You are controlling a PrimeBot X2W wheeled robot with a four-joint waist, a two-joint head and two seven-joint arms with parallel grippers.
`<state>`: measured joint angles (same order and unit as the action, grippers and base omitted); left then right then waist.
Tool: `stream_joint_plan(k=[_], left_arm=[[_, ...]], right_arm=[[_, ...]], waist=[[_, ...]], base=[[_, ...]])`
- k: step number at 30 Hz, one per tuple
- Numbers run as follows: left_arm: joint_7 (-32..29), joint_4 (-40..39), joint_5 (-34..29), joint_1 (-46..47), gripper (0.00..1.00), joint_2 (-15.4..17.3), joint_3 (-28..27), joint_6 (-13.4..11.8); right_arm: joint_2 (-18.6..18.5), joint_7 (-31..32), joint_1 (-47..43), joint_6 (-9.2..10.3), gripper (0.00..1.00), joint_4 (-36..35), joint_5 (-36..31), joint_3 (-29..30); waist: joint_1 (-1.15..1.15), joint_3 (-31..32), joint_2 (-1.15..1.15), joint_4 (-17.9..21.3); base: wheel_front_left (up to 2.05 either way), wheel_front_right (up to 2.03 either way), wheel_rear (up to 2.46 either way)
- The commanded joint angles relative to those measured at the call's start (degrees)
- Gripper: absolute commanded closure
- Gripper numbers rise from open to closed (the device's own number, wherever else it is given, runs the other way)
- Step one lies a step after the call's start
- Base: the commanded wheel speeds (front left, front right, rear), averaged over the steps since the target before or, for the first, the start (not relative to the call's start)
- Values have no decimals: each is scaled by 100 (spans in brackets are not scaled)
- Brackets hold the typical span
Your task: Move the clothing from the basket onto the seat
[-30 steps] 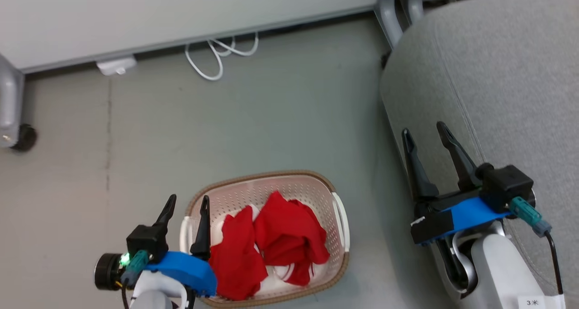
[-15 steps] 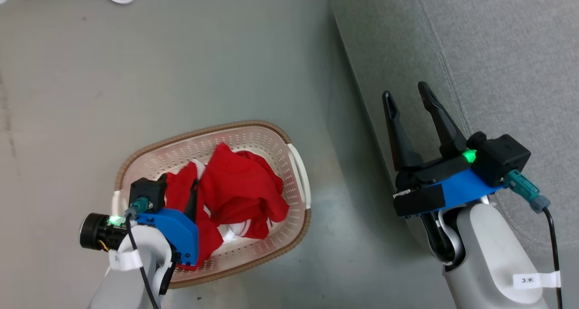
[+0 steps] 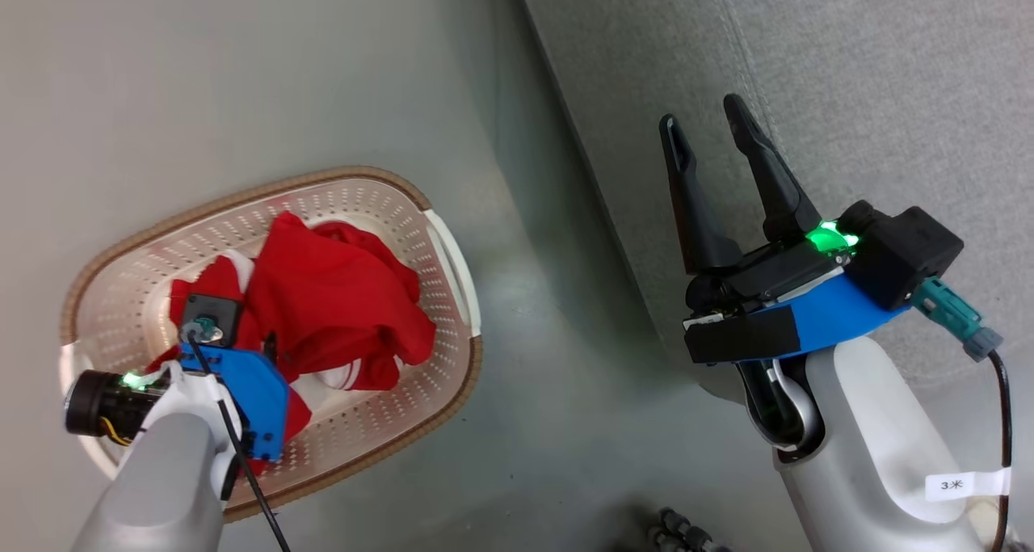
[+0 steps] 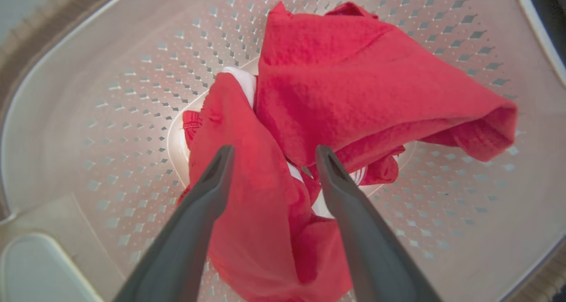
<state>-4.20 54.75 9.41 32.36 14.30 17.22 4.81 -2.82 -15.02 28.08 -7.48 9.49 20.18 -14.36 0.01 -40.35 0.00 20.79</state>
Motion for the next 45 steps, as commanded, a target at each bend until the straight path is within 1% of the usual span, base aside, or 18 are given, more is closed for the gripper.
stream_joint_plan(k=[1,5,10,18,19,20,21,22,34,40,45], left_arm=[[-62,48,-8,146,0,110,-48,-82],[-222,158,7,226,0,232,-95,-272],[-385,201,-33,282,0,338,-99,-554],[-791,250,-5,360,0,358,-32,-646],[-824,238,-9,358,7,360,-16,-654],[-834,223,-8,356,47,363,-2,-658],[-840,203,-11,347,70,376,16,-647],[-833,182,-11,331,100,391,32,-628],[-929,47,122,254,100,444,91,-554],[-893,47,224,236,100,331,99,-506],[-815,120,325,217,100,216,118,-435]], right_arm=[[-9,-20,120,-3,0,-63,78,-23],[-10,-20,113,-3,0,-129,206,-85],[-10,-20,115,-3,0,-159,281,-150],[-10,-21,170,-3,0,-191,368,-264],[-10,-21,182,-3,0,-191,366,-273],[-10,-21,192,-3,0,-189,371,-278],[-11,-21,200,-3,0,-188,378,-284],[-11,-21,210,-3,0,-185,383,-291],[-11,-21,234,-3,0,-159,388,-284],[-11,-21,203,-3,0,-94,304,-239],[-11,-21,198,-3,0,-4,183,-231]], waist=[[-1,-207,0,204],[-1,-327,0,321],[-1,-405,0,377],[-1,-462,0,385],[-1,-465,0,384],[-1,-467,0,383],[-1,-470,0,384],[-1,-473,0,385],[-1,-464,0,397],[-1,-352,0,298],[-1,-139,0,159]], base=[[0,0,0],[0,0,0],[0,0,0],[0,0,0],[0,0,0],[0,0,0],[0,0,0],[0,0,0],[0,0,0],[0,0,0],[0,0,0]])
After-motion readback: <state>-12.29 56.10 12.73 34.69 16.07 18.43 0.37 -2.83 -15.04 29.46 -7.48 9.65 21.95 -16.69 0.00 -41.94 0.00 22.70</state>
